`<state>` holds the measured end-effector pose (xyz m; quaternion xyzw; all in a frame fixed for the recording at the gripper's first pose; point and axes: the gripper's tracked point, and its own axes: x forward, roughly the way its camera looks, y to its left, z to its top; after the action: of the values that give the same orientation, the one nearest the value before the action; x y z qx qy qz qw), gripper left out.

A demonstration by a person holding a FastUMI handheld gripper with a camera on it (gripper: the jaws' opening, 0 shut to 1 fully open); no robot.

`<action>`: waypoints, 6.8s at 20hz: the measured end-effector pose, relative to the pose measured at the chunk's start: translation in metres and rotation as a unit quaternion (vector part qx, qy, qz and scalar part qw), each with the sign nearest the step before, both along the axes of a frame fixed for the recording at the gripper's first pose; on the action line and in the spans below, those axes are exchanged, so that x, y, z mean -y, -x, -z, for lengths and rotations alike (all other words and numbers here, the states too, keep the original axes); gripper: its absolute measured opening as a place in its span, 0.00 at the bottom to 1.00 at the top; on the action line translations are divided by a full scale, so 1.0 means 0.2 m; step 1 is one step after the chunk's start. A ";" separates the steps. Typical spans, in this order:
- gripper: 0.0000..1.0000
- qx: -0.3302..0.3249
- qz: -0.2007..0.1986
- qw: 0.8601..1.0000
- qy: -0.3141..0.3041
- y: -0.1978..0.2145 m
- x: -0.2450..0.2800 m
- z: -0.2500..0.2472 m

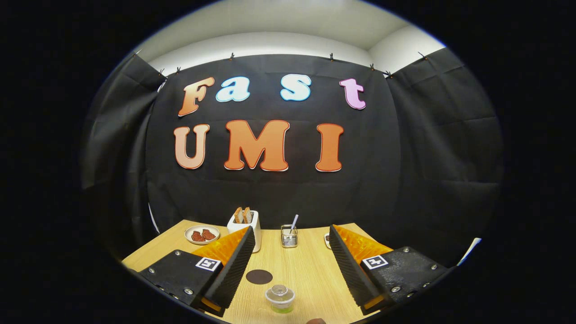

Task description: Take the bottle from table, then pour the juice into the cup, finally place the bottle on the coaster

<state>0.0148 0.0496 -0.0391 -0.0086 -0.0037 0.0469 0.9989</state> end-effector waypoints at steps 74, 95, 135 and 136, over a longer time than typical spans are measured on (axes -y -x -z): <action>0.58 -0.127 -0.070 0.813 0.563 -0.10 -0.66 1.08; 0.58 -0.048 -0.086 0.647 0.756 -0.18 -0.70 1.06; 0.58 0.007 -0.127 0.509 0.851 -0.23 -0.81 0.98; 0.58 0.007 -0.126 0.506 0.853 -0.23 -0.81 0.97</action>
<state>0.0601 0.2122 -0.2338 -0.8561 0.0297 0.1530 0.4927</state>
